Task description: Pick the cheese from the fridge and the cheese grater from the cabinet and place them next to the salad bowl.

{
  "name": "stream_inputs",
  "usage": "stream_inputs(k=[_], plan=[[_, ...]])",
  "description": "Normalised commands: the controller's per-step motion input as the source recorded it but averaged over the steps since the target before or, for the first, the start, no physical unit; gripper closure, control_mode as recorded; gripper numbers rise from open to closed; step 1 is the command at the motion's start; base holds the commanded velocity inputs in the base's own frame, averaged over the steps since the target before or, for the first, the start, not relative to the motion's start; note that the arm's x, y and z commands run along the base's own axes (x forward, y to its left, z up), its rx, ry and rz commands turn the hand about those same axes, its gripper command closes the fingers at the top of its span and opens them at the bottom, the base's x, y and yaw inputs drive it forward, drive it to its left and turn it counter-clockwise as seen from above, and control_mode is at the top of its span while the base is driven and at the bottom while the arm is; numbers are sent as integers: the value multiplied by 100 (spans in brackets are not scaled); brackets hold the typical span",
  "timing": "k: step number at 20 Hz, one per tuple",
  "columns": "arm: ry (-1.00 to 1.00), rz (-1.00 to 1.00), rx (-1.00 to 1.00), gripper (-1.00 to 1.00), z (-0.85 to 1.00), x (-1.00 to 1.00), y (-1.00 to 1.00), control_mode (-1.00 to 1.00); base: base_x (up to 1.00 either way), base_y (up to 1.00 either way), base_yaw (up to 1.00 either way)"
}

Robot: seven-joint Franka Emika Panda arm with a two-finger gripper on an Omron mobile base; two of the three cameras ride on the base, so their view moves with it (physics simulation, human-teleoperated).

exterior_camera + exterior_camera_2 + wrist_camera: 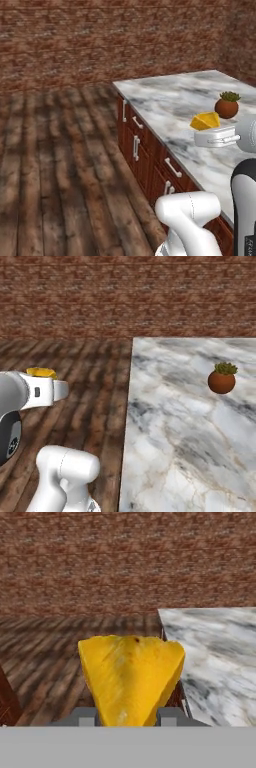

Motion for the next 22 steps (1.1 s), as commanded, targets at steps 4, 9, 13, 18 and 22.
stream_inputs(k=[4, 9, 13, 18, 22], plan=[[0, 0, 0, 100, 0, 0, 0, 100, 8, -48, -84], [0, 0, 0, 100, 0, 0, 0, 100, -51, -1, -74], [0, 0, 0, 100, 0, 0, 0, 100, -100, -9, -44], [0, 0, 0, 100, 0, 0, 0, 100, -19, -79, -70], [0, 0, 0, 100, 0, 0, 0, 100, 0, -60, -82]])
